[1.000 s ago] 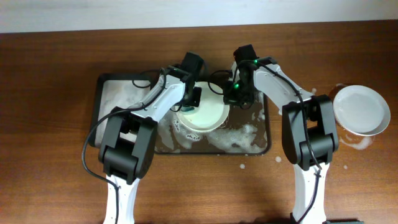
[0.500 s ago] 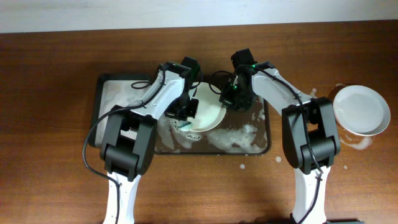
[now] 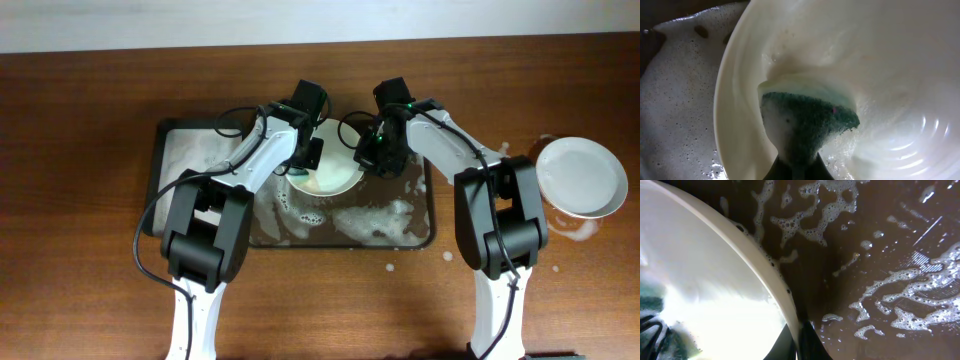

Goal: Clean dirty plates on tray and stack at the side
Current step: 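Scrub the cream plate with the sponge while the right gripper holds it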

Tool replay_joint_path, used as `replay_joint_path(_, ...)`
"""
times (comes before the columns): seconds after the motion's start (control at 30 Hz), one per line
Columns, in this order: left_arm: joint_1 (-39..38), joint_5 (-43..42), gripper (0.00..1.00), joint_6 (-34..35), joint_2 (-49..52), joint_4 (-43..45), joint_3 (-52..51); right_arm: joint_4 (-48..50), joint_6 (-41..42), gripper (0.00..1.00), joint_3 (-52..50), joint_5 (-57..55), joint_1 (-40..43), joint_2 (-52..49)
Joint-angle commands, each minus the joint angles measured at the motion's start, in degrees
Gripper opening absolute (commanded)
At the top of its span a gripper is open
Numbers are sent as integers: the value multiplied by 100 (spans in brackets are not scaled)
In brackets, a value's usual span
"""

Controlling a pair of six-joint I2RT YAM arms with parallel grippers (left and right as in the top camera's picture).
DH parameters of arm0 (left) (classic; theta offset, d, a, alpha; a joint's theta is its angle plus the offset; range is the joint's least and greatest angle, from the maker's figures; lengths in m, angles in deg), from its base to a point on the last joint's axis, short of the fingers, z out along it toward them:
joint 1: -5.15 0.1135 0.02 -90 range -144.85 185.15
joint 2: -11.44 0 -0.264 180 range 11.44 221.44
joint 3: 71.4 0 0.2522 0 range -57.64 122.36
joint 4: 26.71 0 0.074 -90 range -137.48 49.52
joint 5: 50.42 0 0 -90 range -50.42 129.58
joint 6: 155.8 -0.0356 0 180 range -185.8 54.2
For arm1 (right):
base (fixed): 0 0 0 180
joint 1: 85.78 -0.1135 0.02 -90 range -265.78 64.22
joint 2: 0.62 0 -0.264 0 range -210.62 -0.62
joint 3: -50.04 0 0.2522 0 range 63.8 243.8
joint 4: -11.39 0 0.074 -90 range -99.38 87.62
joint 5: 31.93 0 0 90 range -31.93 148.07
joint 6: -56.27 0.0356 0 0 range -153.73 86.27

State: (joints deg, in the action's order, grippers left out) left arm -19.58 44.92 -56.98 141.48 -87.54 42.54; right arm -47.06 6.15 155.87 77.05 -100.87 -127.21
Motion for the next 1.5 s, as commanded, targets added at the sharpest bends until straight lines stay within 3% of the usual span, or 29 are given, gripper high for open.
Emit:
replay_joint_path(0.0, 9, 168, 0, 79, 476, -70, 76, 35, 85, 4, -205, -461, 48, -282)
replay_joint_path(0.1, 13, 1088, 0, 914, 522, 455, 68, 61, 55, 4, -205, -461, 48, -282)
replay_joint_path(0.3, 11, 1346, 0, 960, 658, 1464, 57, 61, -46, 4, -205, -437, 48, -282)
replay_joint_path(0.33, -11, 1152, 0, 734, 658, 1499, 61, 63, -46, 4, -205, -433, 48, -282)
replay_joint_path(0.4, -162, 372, 0, -535, 654, 1486, 76, 63, -48, 4, -205, -420, 48, -282)
replay_joint_path(0.47, -396, 238, 0, -1427, 654, 1333, 76, 68, -48, 4, -205, -420, 48, -282)
replay_joint_path(0.57, -774, 243, 0, -1829, 610, 1093, 76, 55, -70, 4, -205, -413, 48, -282)
replay_joint_path(0.73, -732, 225, 0, -1193, 160, 164, 81, -214, -516, 4, -205, 94, 48, -280)
replay_joint_path(0.87, -367, -804, 0, -647, -160, -131, 81, -470, -682, 4, -205, 142, 59, -267)
replay_joint_path(0.97, -85, -966, 0, -223, -146, -264, 79, -553, -970, 4, -205, 125, 138, -133)
replay_joint_path(1.1, 225, -636, 0, 15, -146, -68, 79, -610, -1318, 4, -205, 116, 245, -50)
replay_joint_path(1.2, 278, 66, 0, 120, -94, 643, 74, -586, -1416, 4, -205, -17, 160, -50)
replay_joint_path(1.3, 275, 83, 0, 120, -17, 986, 74, -564, -1416, 4, -205, -33, 122, -50)
replay_joint_path(1.47, 175, -2061, 0, -645, -422, 868, 177, -546, -1416, 4, -205, -33, 122, -50)
